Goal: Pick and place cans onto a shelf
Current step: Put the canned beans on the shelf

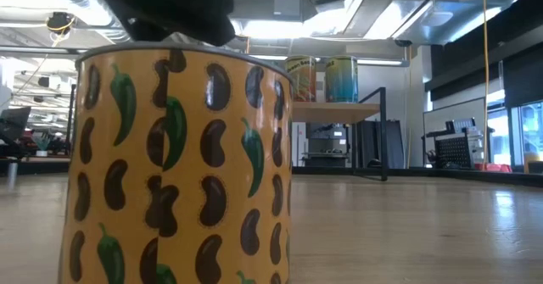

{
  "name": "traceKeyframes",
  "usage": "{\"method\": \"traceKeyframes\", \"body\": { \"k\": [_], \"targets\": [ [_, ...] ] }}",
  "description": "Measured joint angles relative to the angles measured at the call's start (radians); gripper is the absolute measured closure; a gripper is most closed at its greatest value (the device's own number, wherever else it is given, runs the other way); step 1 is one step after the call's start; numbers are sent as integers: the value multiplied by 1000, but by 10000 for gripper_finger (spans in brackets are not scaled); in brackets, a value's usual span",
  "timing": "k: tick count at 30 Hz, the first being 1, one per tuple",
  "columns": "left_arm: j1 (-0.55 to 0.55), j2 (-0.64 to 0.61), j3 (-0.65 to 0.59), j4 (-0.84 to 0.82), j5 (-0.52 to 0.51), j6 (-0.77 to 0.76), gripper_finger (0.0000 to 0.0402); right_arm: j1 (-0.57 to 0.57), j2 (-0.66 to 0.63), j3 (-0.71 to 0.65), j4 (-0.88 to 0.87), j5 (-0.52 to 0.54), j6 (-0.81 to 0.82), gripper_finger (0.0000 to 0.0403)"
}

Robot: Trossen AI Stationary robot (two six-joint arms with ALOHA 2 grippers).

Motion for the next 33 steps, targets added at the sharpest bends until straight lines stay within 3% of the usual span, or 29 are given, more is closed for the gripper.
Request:
{"method": "traceKeyframes", "body": {
  "k": [17,22,33],
  "targets": [
    [0,0,0,-43,37,-12,335,0,0,0,0,0,-18,355],
    [11,12,-1,-121,45,-52,335,0,0,0,0,0,-22,355],
    [27,14,-1,-100,82,-85,335,0,0,0,0,0,-22,355]
  ]
}}
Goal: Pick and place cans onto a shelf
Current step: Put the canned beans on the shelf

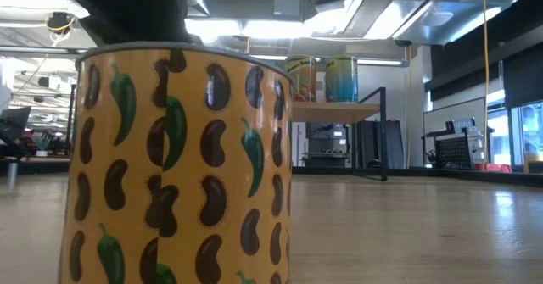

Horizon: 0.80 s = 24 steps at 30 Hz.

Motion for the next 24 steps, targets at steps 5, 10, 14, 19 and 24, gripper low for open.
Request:
{"method": "traceKeyframes", "body": {
  "k": [5,10,14,19,24],
  "targets": [
    [-3,36,0,51,35,-22,335,0,0,0,0,-10,0,355],
    [-1,66,2,66,69,-32,335,0,0,0,0,-11,0,355],
    [1,70,2,61,84,-46,336,0,0,0,0,-11,0,355],
    [18,73,2,59,129,-77,358,0,0,0,0,-11,0,355],
    [56,73,5,47,220,-161,395,0,0,0,0,-10,0,355]
  ]
}}
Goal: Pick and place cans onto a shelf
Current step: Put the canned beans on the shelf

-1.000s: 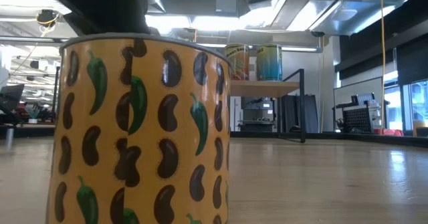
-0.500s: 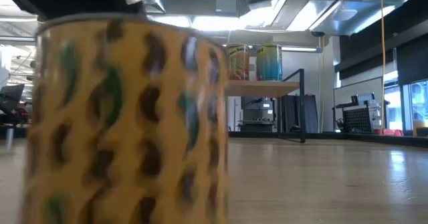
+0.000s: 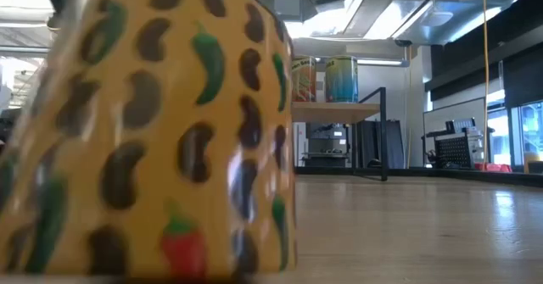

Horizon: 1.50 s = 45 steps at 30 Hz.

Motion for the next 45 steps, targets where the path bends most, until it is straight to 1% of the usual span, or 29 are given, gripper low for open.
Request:
{"method": "traceKeyframes", "body": {
  "k": [3,7,12,17,20,24,29,30,31,33,35,39,42,45],
  "targets": [
    [9,-1,25,-10,5,10,397,0,0,0,0,0,0,355],
    [17,-3,117,-118,-7,67,398,0,0,0,0,-5,0,355],
    [26,-4,300,-381,-47,124,399,0,0,0,0,-6,0,355],
    [45,-8,510,-648,-108,128,400,0,0,0,0,-7,-11,355],
    [64,-11,629,-793,-166,102,400,0,0,0,0,-8,-24,355],
    [96,-11,793,-1032,-247,38,401,0,0,0,0,-8,-25,355],
    [149,-11,986,-1304,-328,31,401,0,0,0,0,-8,-23,355],
    [164,-11,1016,-1333,-334,32,401,0,0,0,0,-8,-23,355],
    [186,-14,1036,-1326,-342,52,401,0,0,0,0,-8,-21,355],
    [228,-37,1056,-1313,-353,108,401,0,0,0,0,-8,-18,355],
    [284,-55,1079,-1326,-367,133,401,0,0,0,0,-8,-17,355],
    [394,-100,1078,-1305,-373,221,401,0,1,0,0,-9,-13,355],
    [488,-131,1079,-1328,-374,271,401,0,1,0,0,-9,11,355],
    [587,-162,1078,-1322,-377,355,401,0,1,-1,0,-10,12,355]
  ]
}}
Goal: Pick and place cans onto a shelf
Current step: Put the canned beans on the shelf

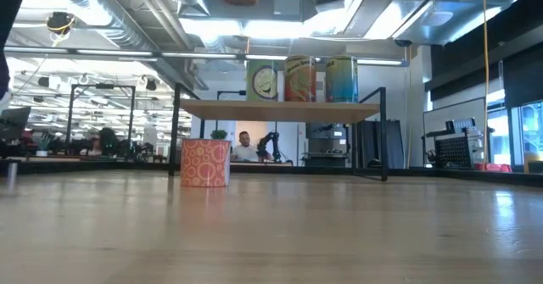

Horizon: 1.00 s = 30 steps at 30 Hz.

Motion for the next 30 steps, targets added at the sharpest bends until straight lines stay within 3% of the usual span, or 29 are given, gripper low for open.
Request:
{"method": "traceKeyframes", "body": {
  "k": [7,18,30],
  "targets": [
    [272,-38,1,9,28,212,401,0,0,0,0,-23,0,355],
    [650,9,-1,125,294,513,401,0,0,0,0,-23,0,355],
    [815,63,-160,305,458,694,401,0,0,0,0,-23,0,355]
  ]
}}
